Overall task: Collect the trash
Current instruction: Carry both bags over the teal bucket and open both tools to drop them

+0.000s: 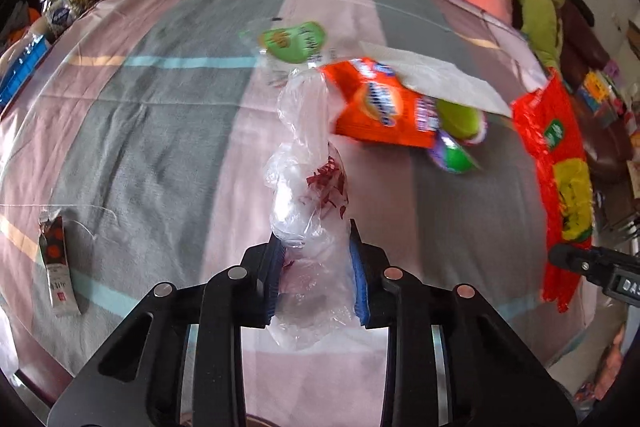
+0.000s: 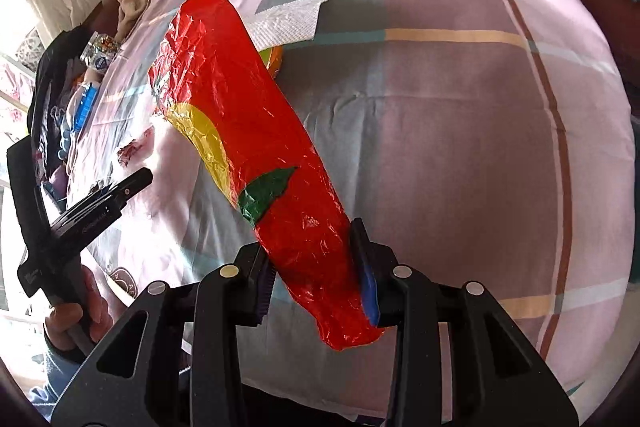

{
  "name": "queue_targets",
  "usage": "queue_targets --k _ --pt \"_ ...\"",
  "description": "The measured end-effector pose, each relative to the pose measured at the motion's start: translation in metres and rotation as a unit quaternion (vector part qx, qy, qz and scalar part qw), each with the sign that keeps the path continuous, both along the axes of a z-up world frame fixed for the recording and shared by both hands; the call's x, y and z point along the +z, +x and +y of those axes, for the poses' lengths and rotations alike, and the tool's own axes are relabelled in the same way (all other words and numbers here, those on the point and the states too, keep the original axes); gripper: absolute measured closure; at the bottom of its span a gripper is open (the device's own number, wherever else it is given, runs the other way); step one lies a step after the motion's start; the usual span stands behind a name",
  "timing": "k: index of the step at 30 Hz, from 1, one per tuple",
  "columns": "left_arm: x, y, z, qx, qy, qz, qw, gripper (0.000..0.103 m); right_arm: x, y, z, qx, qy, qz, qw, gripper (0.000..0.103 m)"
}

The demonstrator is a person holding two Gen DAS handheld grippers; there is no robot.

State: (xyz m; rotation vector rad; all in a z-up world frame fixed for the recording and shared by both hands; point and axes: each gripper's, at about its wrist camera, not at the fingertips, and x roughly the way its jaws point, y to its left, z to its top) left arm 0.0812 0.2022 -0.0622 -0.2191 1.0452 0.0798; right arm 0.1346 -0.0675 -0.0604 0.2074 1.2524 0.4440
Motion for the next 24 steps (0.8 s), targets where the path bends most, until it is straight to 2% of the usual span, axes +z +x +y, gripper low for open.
queue_targets --k 13,24 --pt "0.024 -0.007 -0.084 -0.085 -0.004 -0.018 0.9962 0.073 0.002 -0.017 -0.055 -0.042 0.019 -0.01 0.999 0.069" --pt "0.03 0.01 -0.173 -0.169 -0.027 -0.026 0.985 0.073 -0.003 -0.033 -0.13 -0.112 0.051 -0.015 0.992 0.069"
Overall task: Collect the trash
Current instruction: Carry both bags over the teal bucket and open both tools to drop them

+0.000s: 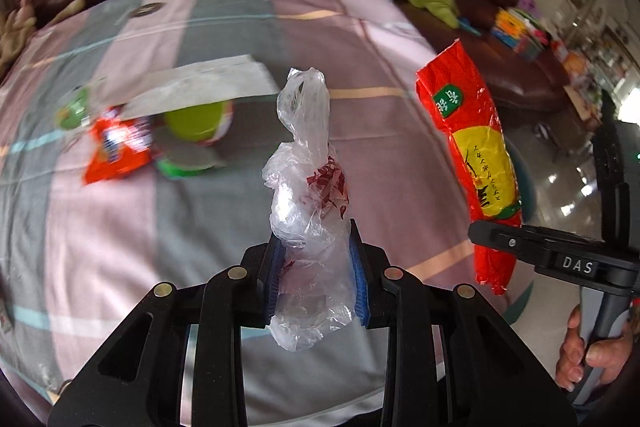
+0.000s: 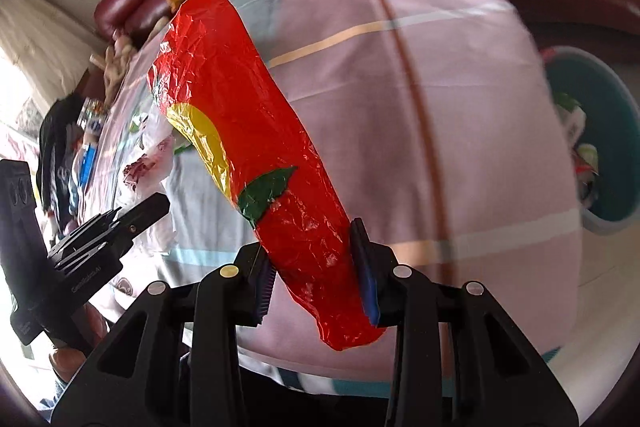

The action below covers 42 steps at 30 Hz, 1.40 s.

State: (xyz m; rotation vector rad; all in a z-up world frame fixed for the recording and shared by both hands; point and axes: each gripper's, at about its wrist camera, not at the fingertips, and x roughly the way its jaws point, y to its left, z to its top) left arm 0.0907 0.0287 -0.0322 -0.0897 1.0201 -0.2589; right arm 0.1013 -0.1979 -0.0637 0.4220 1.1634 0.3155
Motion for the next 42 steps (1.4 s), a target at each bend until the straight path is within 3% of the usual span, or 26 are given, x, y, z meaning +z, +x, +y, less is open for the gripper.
queue_targets --k 9,17,28,33,42 --pt "0.004 0.018 -0.07 -0.077 -0.006 -0.01 0.997 0.073 -0.012 -0.014 -0.084 -0.09 0.017 -0.001 0.996 0.069" --pt "0.005 0.034 -0.139 -0.136 0.013 -0.014 0.9905 0.073 -0.023 -0.027 -0.142 -0.142 0.023 0.0 0.99 0.069" --pt "0.012 0.053 -0.234 -0.219 0.026 -0.03 0.9748 0.073 0.002 -0.025 -0.236 -0.22 -0.008 -0.033 0.975 0.069" --pt "-0.001 0.066 -0.273 -0.242 0.026 -0.014 0.9697 0.073 -0.013 -0.012 -0.265 -0.233 -0.018 -0.008 0.972 0.068" --pt "-0.036 0.093 -0.312 -0.259 0.025 0.031 0.9651 0.073 -0.066 0.013 -0.282 -0.225 -0.007 0.064 0.972 0.067"
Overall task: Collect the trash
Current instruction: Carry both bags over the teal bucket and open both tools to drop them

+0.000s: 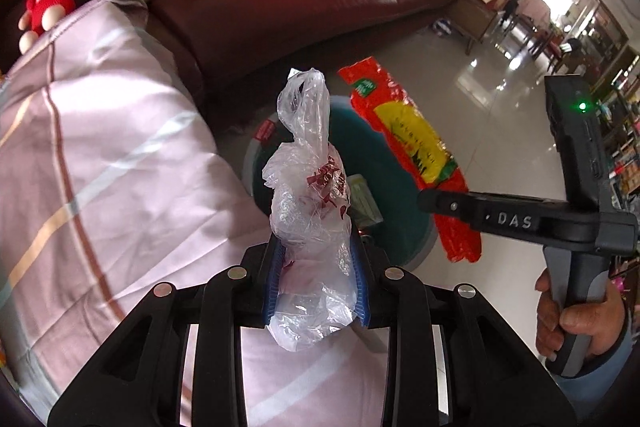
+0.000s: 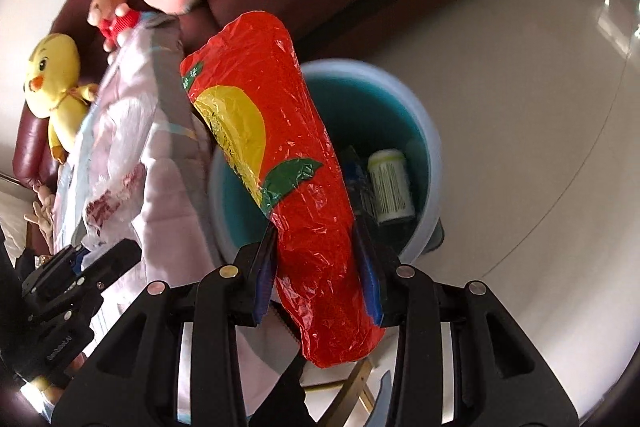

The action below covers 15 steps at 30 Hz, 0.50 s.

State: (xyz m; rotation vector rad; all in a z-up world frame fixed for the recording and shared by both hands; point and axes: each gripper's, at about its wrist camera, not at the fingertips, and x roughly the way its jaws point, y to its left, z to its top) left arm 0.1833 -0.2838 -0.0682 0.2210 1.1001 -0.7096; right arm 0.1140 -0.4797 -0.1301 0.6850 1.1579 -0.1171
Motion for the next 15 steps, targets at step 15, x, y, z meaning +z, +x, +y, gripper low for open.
queue_targets --k 15 --pt "-0.038 0.025 -0.036 -0.007 0.008 0.038 0.9992 0.073 -0.024 0.014 -0.013 -0.035 0.021 0.002 0.999 0.032"
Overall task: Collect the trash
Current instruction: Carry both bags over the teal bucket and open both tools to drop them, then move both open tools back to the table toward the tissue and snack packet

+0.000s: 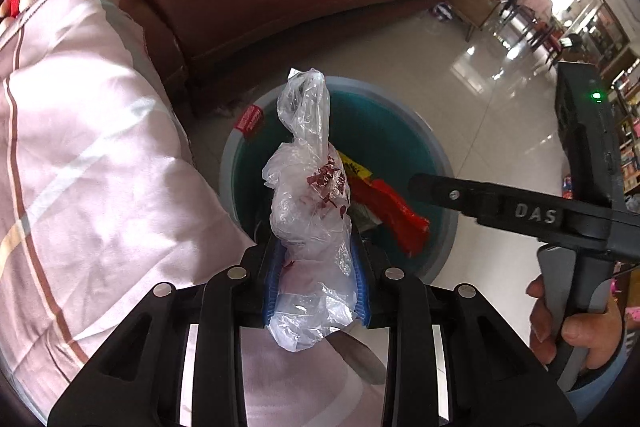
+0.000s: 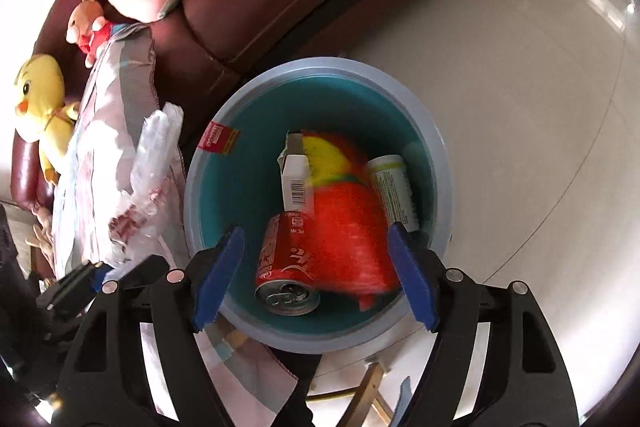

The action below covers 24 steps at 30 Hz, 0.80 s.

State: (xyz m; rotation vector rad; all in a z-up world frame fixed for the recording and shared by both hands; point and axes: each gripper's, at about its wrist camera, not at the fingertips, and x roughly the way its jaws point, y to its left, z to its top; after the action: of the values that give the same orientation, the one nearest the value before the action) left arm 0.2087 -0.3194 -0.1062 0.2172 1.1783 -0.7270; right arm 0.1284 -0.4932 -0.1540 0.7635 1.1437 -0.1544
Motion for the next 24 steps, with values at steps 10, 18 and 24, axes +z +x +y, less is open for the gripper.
queue_targets --k 10,18,24 --pt "-0.003 0.004 -0.003 0.003 0.01 -0.005 0.9999 0.028 0.013 -0.02 -0.022 -0.041 -0.013 -0.001 0.999 0.027" --pt "0.008 -0.008 0.014 -0.002 0.006 -0.011 0.9999 0.01 0.017 -0.025 -0.019 -0.046 -0.007 0.005 0.999 0.026" --pt "0.021 -0.024 0.028 -0.001 0.005 -0.025 0.9997 0.007 0.023 -0.026 -0.006 -0.039 -0.004 0.014 0.999 0.026"
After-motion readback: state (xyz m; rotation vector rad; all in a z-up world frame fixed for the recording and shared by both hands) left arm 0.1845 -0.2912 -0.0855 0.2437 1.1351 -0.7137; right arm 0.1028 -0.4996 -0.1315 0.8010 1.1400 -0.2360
